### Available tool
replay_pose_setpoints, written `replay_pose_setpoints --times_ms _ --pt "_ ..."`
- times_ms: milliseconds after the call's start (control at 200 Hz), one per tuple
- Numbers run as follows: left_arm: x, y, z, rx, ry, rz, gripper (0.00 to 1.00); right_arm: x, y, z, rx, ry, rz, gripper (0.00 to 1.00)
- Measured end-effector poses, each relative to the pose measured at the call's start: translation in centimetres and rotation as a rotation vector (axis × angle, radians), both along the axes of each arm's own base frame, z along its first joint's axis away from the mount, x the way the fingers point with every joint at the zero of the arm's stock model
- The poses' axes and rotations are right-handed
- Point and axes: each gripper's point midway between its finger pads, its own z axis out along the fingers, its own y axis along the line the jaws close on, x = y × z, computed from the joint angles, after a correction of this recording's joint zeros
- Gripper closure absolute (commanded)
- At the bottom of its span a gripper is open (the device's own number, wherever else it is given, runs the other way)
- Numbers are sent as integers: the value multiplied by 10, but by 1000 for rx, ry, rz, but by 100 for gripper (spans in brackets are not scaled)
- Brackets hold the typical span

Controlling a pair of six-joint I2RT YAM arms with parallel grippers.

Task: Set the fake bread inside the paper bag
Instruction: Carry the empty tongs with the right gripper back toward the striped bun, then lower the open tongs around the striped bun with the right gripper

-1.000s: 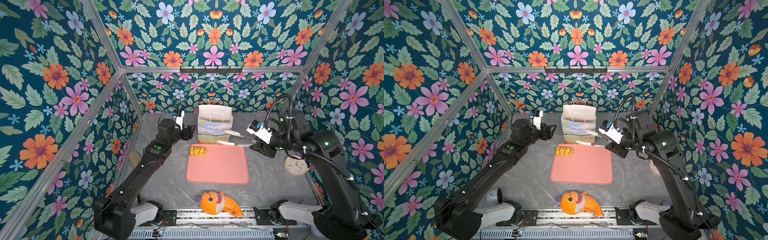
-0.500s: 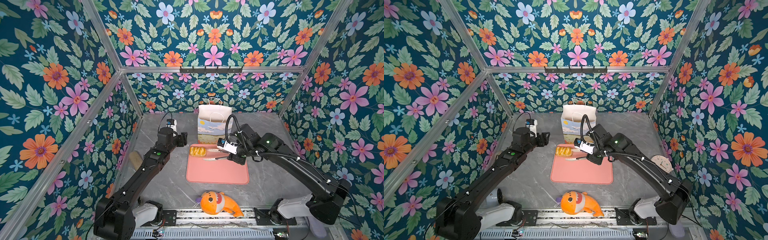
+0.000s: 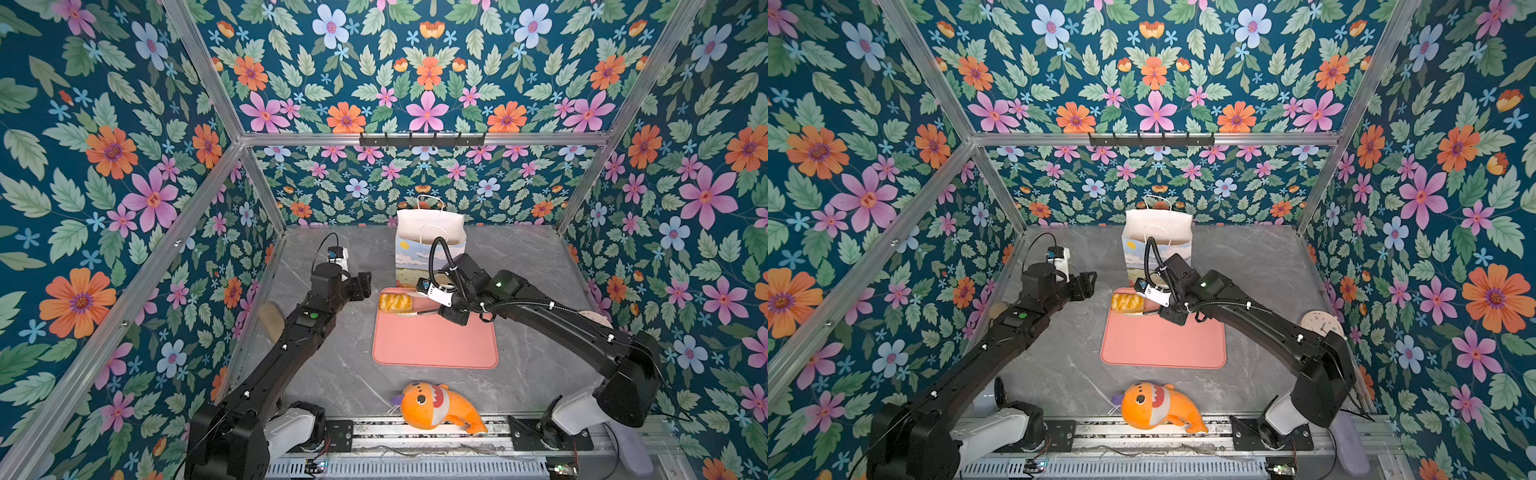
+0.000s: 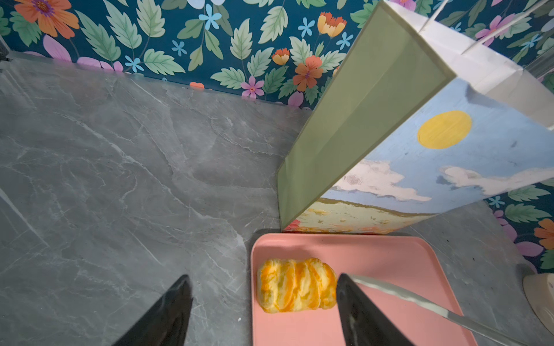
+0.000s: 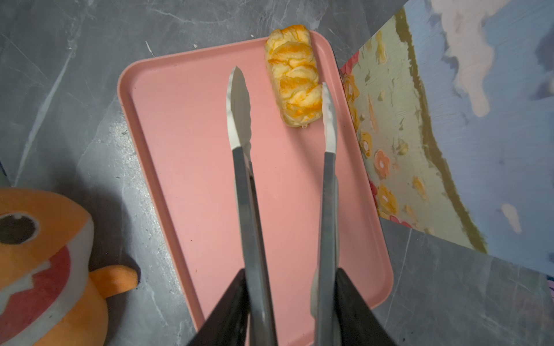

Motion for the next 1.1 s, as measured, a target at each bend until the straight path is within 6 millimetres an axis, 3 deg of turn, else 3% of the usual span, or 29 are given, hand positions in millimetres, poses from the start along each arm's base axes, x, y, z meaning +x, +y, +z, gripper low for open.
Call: replay_pose_setpoints --times_ms 520,1100 --pt "-3 -1 -2 -10 3 -21 24 32 15 -25 -90 -46 32 53" --pt "-7 -4 -7 -19 13 -48 24 44 24 -40 -109 -19 45 54"
